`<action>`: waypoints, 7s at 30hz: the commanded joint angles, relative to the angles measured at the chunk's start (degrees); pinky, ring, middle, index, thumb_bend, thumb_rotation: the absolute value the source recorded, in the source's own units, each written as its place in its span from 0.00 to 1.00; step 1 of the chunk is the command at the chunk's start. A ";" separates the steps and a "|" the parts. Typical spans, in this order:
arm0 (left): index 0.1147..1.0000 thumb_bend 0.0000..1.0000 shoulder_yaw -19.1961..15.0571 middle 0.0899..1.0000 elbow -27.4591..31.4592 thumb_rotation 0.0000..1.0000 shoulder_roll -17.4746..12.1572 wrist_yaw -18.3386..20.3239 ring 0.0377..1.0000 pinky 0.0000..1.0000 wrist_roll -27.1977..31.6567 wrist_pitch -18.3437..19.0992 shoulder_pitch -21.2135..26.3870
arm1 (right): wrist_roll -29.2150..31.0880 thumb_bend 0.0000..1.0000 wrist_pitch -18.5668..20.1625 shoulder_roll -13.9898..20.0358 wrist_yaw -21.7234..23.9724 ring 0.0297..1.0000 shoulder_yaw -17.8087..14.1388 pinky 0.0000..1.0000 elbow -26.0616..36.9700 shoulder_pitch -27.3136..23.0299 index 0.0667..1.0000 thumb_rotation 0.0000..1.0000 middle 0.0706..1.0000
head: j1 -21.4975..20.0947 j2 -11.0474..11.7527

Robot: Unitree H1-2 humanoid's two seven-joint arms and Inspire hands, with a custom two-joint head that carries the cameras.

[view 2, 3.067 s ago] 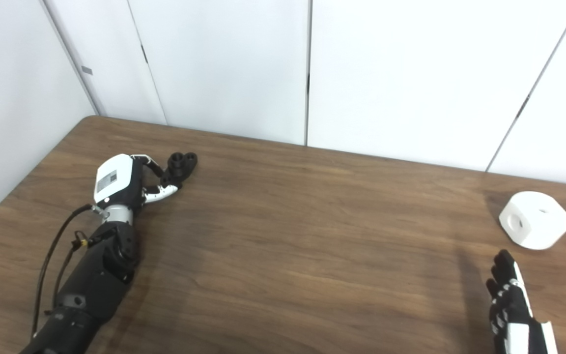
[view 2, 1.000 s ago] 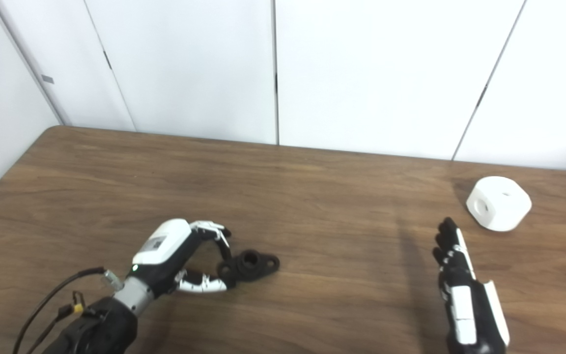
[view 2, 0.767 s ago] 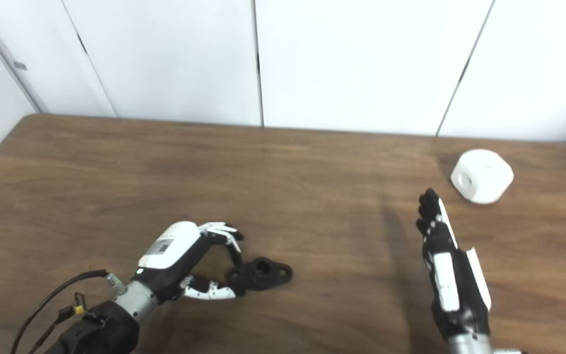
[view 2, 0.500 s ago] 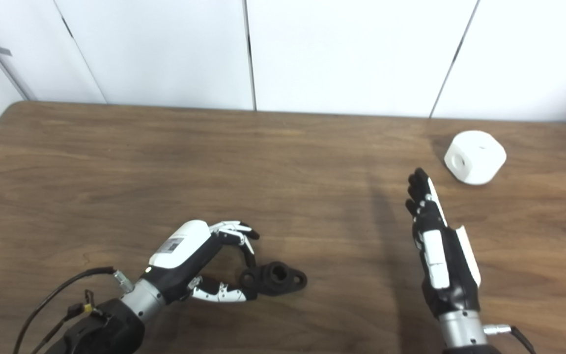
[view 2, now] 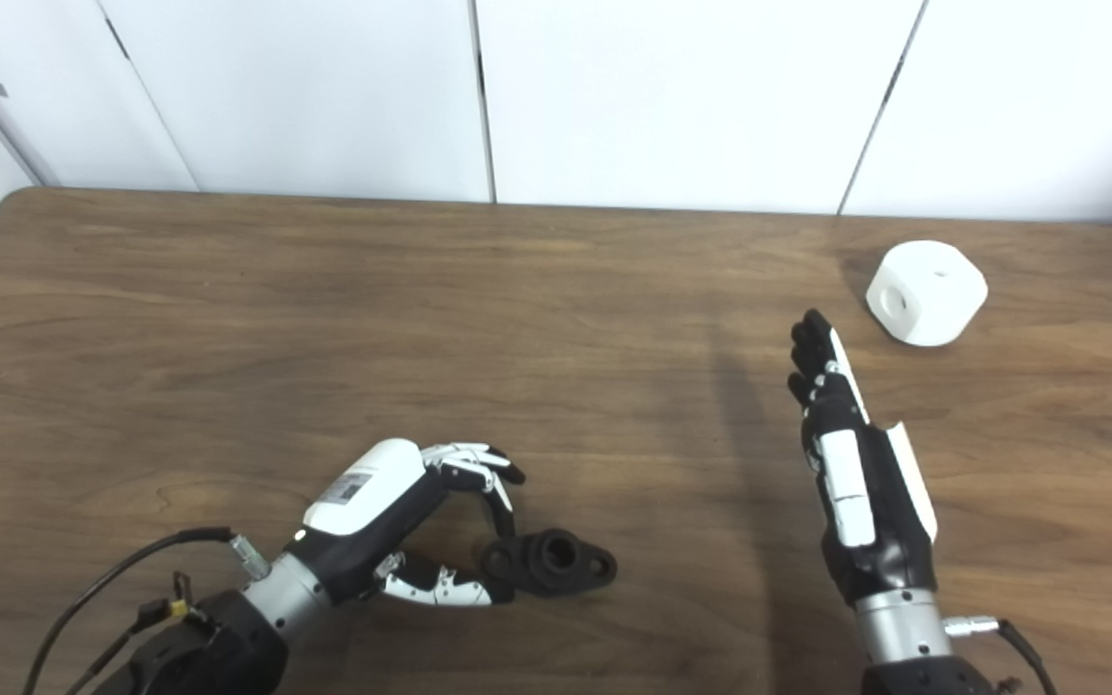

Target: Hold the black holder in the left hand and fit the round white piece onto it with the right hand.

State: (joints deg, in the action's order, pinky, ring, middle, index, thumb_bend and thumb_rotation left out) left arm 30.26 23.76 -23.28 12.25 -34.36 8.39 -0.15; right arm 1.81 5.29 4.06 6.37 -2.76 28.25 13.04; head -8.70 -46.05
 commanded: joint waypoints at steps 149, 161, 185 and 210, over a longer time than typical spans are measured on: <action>0.42 0.52 -4.62 0.74 -14.37 0.05 -2.72 -0.69 0.83 0.83 -18.99 -19.10 -5.43 | -59.14 0.90 21.62 17.55 15.92 1.00 -3.15 1.00 -42.43 -47.59 0.95 0.36 0.99 | -35.99 20.66; 0.42 0.52 -4.60 0.73 -13.29 0.04 -2.72 -0.42 0.81 0.81 -19.36 -18.94 -5.83 | -58.45 0.88 21.62 16.90 13.57 1.00 -2.47 1.00 -43.03 -47.55 0.86 0.34 0.95 | -35.76 20.09; 0.42 0.52 -5.13 0.73 -11.65 0.05 -3.43 0.29 0.82 0.82 -19.54 -19.00 -7.13 | -59.45 0.85 21.62 17.52 12.22 0.96 -3.16 0.95 -40.83 -45.40 0.69 0.34 0.89 | -36.34 18.43; 0.42 0.52 -5.02 0.75 -8.40 0.04 -3.77 3.70 0.84 0.87 -19.31 -16.68 -8.33 | -52.87 0.52 21.47 19.81 5.58 0.93 0.99 0.95 -39.42 -43.36 0.45 0.15 0.82 | -35.78 16.87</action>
State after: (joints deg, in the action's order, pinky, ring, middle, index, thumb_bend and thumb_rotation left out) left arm 24.60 17.79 -23.56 9.81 -50.30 -10.63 -5.20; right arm -51.40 27.17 21.93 13.98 -1.71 -12.66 -28.62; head -44.56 -29.18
